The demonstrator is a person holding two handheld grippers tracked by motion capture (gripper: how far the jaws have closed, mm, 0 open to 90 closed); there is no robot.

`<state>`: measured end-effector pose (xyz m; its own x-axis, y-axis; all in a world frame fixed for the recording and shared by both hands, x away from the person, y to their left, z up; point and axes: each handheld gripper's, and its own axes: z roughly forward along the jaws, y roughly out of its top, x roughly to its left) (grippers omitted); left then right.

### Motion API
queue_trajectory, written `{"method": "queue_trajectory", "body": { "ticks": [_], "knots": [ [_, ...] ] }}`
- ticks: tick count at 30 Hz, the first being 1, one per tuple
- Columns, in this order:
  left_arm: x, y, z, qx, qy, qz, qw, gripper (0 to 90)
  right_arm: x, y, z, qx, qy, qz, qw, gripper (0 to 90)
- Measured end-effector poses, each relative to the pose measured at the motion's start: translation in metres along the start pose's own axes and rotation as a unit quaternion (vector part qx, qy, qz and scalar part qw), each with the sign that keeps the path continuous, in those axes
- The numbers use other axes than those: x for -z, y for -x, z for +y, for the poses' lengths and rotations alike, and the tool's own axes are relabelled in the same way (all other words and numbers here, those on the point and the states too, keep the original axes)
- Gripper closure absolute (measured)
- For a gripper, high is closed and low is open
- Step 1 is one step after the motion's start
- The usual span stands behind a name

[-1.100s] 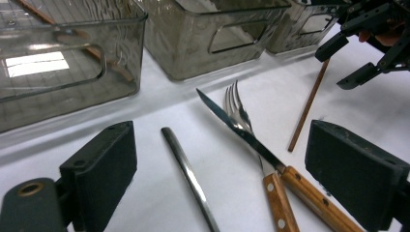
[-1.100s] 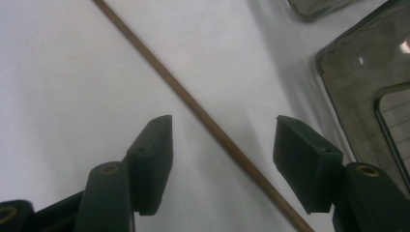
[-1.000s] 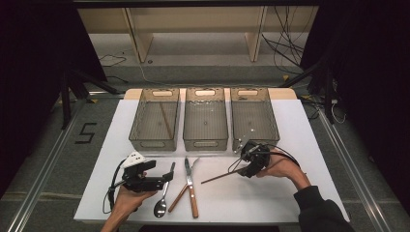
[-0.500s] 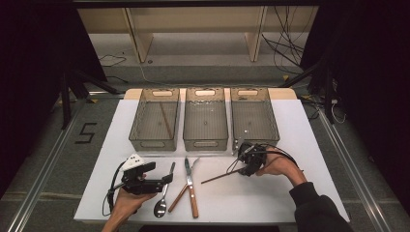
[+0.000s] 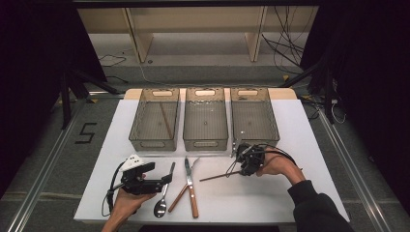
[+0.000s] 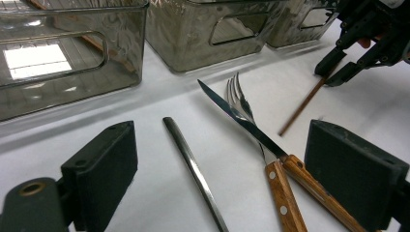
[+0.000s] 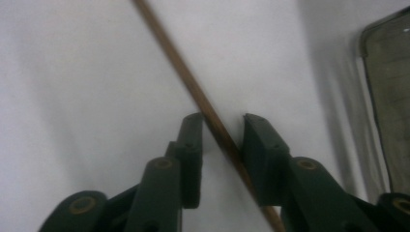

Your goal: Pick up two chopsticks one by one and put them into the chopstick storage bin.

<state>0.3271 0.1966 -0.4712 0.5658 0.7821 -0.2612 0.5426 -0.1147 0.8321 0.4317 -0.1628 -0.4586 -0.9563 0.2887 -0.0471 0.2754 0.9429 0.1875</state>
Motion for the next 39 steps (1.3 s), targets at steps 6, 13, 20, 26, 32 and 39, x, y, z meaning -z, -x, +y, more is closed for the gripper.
{"method": "queue_trajectory", "body": {
  "ticks": [6, 13, 20, 26, 32, 39],
  "knots": [
    [-0.001, -0.001, -0.001, 0.002, -0.002, 0.001, 1.0, 11.4, 0.0, -0.008, 0.003, 0.036, -0.015, -0.008, 0.9992, 81.4],
    [-0.001, -0.002, -0.001, 0.003, -0.002, 0.002, 1.0, 11.7, 0.0, -0.014, 0.004, 0.059, -0.02, -0.019, 0.9979, 84.5],
    [-0.001, -0.002, -0.001, 0.004, -0.003, 0.004, 1.0, 12.0, 0.003, -0.017, 0.002, 0.066, -0.011, -0.021, 0.9976, 85.3],
    [-0.001, -0.001, 0.0, 0.006, -0.004, 0.002, 1.0, 12.0, 0.019, -0.023, -0.004, 0.047, 0.03, -0.03, 0.998, 85.4],
    [-0.001, 0.004, 0.004, 0.014, -0.001, -0.011, 0.9998, 12.2, 0.037, -0.03, -0.008, -0.003, 0.104, -0.026, 0.9942, 85.4],
    [-0.007, 0.018, 0.014, 0.018, -0.003, -0.038, 0.9991, 13.1, 0.048, -0.041, -0.005, -0.059, 0.194, -0.031, 0.9786, 85.4]
  ]
}}
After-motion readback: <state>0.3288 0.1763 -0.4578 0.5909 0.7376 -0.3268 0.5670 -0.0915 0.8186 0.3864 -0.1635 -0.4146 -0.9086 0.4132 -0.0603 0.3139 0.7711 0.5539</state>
